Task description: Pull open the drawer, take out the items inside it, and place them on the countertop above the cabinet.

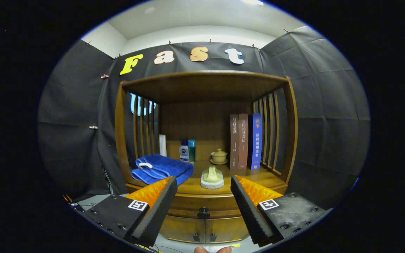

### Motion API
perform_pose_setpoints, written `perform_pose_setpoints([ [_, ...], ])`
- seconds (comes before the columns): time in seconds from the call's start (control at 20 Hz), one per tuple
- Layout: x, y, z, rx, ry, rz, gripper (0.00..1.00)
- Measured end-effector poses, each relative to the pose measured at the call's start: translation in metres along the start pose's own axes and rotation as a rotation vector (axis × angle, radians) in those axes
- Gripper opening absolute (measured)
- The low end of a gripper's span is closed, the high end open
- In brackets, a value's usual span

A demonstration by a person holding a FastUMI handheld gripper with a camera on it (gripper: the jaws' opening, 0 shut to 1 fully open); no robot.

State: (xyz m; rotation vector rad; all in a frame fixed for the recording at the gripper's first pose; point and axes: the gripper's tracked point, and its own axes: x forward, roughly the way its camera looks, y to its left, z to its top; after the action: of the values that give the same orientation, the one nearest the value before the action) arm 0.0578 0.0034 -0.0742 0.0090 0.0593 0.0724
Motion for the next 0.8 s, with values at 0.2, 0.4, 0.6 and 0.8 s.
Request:
perform_pose_setpoints([
  [0.2, -0.017, 0.002, 0.013, 0.034, 0.098, -0.003, 0.99],
  [0.4, -0.032, -0.001, 0.008, 0.119, 0.14, -0.033, 0.99],
  [0.6, -0.039, 0.003, 0.006, 0.103, 0.141, -0.016, 0.99],
  [0.8, -0.042, 0.006, 0.013, 0.069, 0.117, -0.015, 0.99],
])
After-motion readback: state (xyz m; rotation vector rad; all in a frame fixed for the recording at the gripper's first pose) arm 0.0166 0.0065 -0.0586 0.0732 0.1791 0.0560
